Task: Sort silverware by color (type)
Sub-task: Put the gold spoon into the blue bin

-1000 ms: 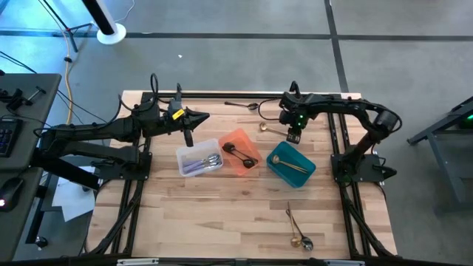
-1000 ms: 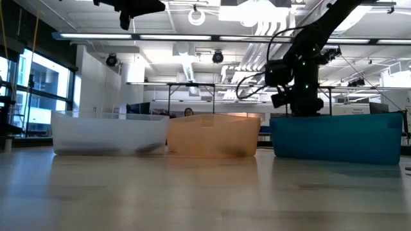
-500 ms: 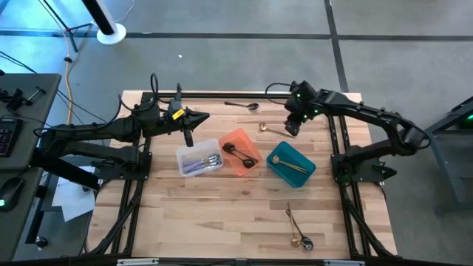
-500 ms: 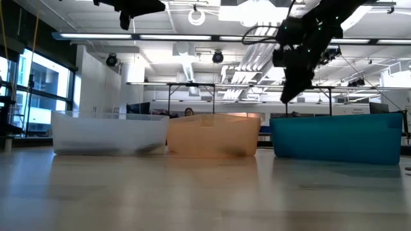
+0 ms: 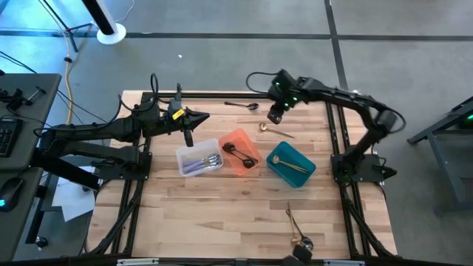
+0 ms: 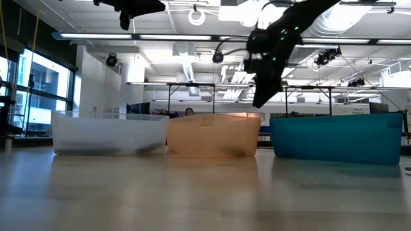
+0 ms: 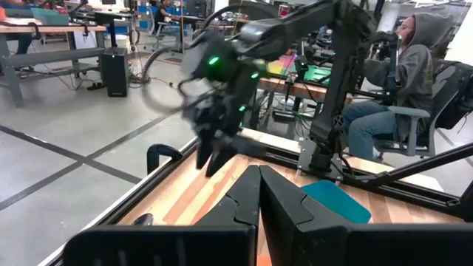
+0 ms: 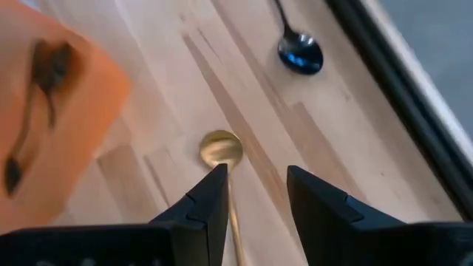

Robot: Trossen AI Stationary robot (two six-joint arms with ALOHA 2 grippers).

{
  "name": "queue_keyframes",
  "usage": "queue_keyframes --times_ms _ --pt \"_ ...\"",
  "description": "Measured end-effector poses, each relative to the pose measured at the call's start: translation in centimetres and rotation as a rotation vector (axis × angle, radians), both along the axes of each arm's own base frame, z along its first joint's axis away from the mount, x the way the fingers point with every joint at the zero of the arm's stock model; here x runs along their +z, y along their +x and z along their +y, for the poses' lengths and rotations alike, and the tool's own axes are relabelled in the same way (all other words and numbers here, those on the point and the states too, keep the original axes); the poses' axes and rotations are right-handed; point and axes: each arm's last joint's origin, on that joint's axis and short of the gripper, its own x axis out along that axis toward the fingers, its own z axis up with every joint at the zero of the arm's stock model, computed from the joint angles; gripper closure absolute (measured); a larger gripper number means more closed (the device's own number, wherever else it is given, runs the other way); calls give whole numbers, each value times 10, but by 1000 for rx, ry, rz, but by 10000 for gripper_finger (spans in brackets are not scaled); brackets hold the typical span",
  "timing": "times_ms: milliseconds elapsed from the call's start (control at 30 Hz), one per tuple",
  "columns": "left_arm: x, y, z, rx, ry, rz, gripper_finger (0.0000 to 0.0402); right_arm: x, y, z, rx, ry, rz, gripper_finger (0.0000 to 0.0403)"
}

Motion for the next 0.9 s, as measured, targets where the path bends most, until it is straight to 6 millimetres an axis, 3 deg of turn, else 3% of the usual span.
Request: queue_keyframes --times_ms 167,433,900 --pt "0 0 0 -3 0 -1 401 -27 16 -12 28 93 143 279" --pt "0 0 0 -7 -1 -1 401 -74 16 -9 37 201 284 279" --pt "0 0 0 -6 -16 -6 401 -76 26 -7 8 180 232 279"
